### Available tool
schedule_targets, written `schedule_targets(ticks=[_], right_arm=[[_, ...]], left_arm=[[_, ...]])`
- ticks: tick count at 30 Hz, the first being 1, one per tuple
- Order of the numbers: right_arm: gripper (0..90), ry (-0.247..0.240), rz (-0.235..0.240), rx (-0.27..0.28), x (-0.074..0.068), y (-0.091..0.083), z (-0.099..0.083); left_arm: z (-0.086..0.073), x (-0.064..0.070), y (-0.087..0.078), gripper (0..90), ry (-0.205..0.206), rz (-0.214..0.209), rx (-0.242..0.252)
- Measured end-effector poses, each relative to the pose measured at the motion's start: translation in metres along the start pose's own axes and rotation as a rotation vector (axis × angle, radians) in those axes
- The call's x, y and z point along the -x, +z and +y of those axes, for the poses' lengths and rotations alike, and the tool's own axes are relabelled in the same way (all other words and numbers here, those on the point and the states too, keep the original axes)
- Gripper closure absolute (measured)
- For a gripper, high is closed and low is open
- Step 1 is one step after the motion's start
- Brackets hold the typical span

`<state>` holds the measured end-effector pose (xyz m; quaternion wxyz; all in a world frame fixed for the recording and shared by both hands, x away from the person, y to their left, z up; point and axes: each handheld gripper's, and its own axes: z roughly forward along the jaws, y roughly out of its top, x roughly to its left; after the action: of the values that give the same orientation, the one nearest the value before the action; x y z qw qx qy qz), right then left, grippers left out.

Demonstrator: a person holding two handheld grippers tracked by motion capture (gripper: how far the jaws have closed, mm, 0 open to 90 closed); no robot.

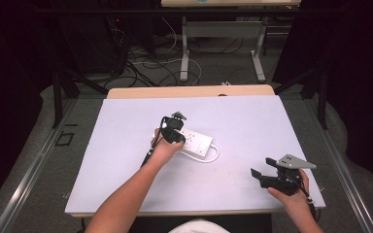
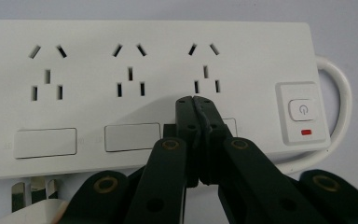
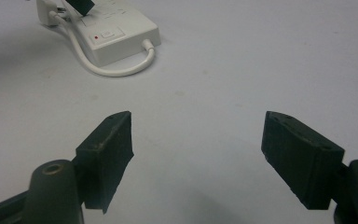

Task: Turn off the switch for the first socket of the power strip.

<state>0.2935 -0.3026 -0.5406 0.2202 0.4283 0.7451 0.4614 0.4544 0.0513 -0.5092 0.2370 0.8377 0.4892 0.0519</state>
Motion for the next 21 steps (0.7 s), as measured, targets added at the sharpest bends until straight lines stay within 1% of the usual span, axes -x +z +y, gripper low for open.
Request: schedule_targets(ticks=[2, 8, 14, 19, 21], right_arm=[[24.0, -0.003, 0.005, -0.002, 0.0003, 0.0000, 0.0001], [24.0, -0.001, -0.001, -0.001, 0.0002, 0.0000, 0.0000], [24.0, -0.006, 0.006, -0.004, 0.0004, -0.0004, 0.0000], [24.0, -0.001, -0.003, -0.003, -0.0001, -0.0005, 0.0002], [24.0, -0.002, 0.000, 0.000, 0.0001, -0.0001, 0.0002]], left_arm=[[0.0000, 0.0000, 0.0001, 89.8, 0.000, -0.001, 0.001], [-0.0001, 0.0001, 0.0001, 89.7, 0.000, 0.001, 0.001], [-0.0003, 0.0004, 0.0002, 89.8, 0.001, 0.003, 0.003], [-0.0007, 0.0007, 0.0009, 89.8, 0.013, 0.008, 0.008], [-0.0012, 0.0006, 0.0026, 90.0, 0.016, 0.015, 0.003]])
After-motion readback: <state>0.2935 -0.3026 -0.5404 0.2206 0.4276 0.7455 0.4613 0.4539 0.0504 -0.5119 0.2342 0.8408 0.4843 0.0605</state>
